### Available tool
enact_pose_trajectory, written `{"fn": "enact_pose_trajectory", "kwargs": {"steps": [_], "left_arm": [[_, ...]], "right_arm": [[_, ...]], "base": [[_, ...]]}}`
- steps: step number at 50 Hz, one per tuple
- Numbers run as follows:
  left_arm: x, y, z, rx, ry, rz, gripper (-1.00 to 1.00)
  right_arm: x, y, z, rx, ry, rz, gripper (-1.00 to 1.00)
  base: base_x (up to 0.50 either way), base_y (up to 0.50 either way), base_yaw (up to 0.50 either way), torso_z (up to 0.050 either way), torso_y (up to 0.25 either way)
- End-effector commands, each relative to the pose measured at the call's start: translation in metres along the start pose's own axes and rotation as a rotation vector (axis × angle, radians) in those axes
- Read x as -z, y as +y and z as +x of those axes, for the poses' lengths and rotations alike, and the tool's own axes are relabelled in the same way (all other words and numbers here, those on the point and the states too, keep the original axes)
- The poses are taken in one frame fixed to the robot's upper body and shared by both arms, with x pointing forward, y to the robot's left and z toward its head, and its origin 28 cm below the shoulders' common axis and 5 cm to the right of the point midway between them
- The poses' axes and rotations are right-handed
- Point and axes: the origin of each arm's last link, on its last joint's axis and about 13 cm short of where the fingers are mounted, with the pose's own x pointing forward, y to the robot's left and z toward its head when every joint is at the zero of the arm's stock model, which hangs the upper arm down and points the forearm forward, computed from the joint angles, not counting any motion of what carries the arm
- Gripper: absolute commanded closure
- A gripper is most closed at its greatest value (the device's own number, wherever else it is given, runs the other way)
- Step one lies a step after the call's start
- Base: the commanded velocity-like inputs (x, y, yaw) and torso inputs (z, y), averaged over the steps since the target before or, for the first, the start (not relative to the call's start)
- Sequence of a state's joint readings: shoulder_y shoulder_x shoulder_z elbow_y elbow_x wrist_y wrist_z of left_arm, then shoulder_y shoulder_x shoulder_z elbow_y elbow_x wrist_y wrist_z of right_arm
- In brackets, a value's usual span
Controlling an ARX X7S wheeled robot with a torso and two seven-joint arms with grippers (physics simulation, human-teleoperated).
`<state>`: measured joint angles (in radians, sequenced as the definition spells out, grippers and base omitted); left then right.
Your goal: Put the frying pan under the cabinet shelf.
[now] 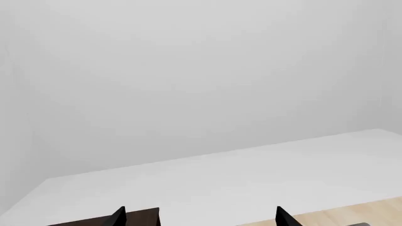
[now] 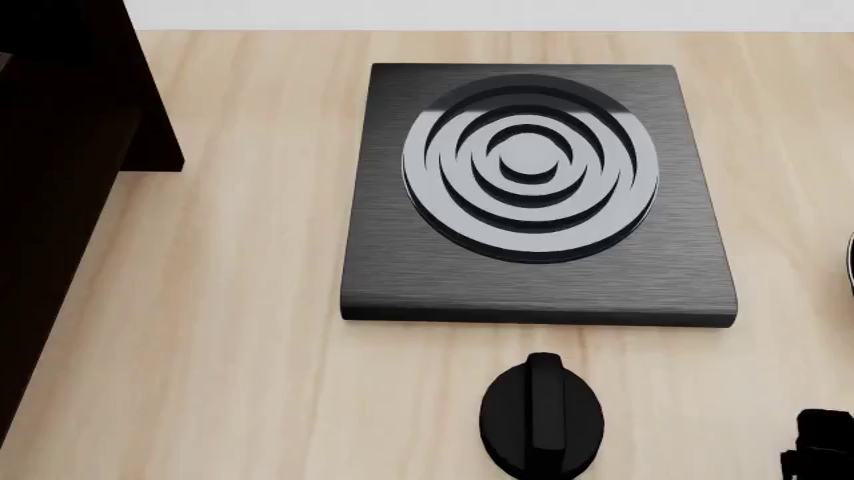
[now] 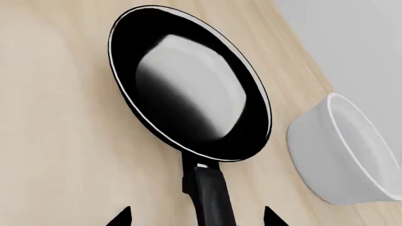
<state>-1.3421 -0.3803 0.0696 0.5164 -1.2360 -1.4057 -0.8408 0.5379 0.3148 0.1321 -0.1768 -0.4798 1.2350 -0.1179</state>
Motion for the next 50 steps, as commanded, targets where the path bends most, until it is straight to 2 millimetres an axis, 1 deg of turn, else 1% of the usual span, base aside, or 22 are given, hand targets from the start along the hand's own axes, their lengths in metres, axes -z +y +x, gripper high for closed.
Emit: {"fn": "enact_pose_trajectory", "kwargs": {"steps": [1, 8, 9, 15, 35, 36, 40, 50], "left_arm": [[0.009, -0.007, 0.008, 0.006, -0.015, 0.079, -1.0], [0.008, -0.007, 0.008, 0.007, -0.015, 0.081, -1.0], [0.008, -0.008, 0.008, 0.008, -0.016, 0.082, -1.0], [0.008, -0.008, 0.008, 0.009, -0.014, 0.084, -1.0], [0.007, -0.008, 0.005, 0.009, -0.018, 0.086, -1.0], [0.007, -0.008, 0.006, 0.009, -0.018, 0.086, -1.0], [0.006, -0.008, 0.005, 0.009, -0.02, 0.086, -1.0], [0.005, -0.01, 0.005, 0.013, -0.024, 0.089, -1.0]], "right_arm": [[0.014, -0.002, 0.01, 0.03, 0.023, -0.031, -1.0], [0.022, -0.005, 0.015, 0.04, 0.046, -0.02, -1.0], [0.027, -0.006, 0.017, 0.047, 0.058, -0.018, -1.0], [0.035, -0.006, 0.022, 0.042, 0.083, -0.006, -1.0], [0.057, -0.004, 0.03, 0.013, 0.154, 0.031, -1.0], [0.057, -0.004, 0.03, 0.012, 0.154, 0.034, 1.0], [0.057, -0.004, 0.029, 0.001, 0.153, 0.04, 1.0], [0.045, -0.006, 0.022, -0.011, 0.109, 0.047, 1.0]], "base": [[0.0, 0.0, 0.0, 0.0, 0.0], [0.0, 0.0, 0.0, 0.0, 0.0], [0.0, 0.0, 0.0, 0.0, 0.0], [0.0, 0.0, 0.0, 0.0, 0.0], [0.0, 0.0, 0.0, 0.0, 0.0], [0.0, 0.0, 0.0, 0.0, -0.016], [0.0, 0.0, 0.0, 0.0, 0.0], [0.0, 0.0, 0.0, 0.0, 0.0]]}}
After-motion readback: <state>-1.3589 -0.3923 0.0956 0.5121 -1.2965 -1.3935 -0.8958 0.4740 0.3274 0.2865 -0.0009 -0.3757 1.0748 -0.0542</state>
